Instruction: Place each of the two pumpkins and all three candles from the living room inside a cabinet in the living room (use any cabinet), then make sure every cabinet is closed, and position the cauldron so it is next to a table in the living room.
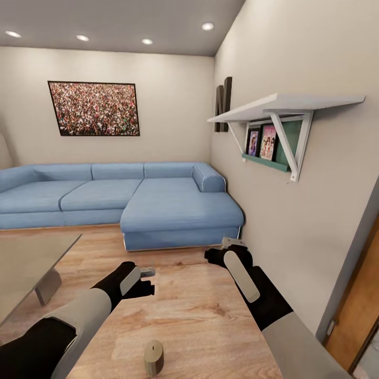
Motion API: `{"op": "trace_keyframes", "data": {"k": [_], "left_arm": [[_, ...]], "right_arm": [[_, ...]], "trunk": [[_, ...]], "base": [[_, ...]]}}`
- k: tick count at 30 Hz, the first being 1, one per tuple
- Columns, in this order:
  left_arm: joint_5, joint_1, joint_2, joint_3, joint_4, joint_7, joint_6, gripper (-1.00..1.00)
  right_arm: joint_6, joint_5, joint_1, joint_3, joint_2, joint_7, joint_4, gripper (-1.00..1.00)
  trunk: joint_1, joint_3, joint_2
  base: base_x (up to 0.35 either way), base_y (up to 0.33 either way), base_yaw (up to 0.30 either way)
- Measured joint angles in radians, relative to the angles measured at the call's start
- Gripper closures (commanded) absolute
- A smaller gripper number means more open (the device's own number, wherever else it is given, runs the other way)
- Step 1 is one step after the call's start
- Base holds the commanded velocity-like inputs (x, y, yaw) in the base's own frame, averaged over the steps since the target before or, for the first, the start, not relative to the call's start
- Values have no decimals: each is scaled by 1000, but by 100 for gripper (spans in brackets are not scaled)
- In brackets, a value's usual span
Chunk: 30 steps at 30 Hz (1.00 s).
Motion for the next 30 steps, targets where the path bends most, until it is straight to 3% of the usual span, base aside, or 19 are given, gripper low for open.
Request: {"op": "trace_keyframes", "data": {"k": [18,30], "left_arm": [[-1,0,0,-2,6,9,-3,-100],[0,0,-2,5,1,69,-9,-100]], "right_arm": [[0,1,0,0,0,2,0,-100],[0,2,0,0,1,2,-1,-100]], "trunk": [[69,-56,-126],[114,-94,-207]], "base": [[0,0,0],[0,0,0]]}}
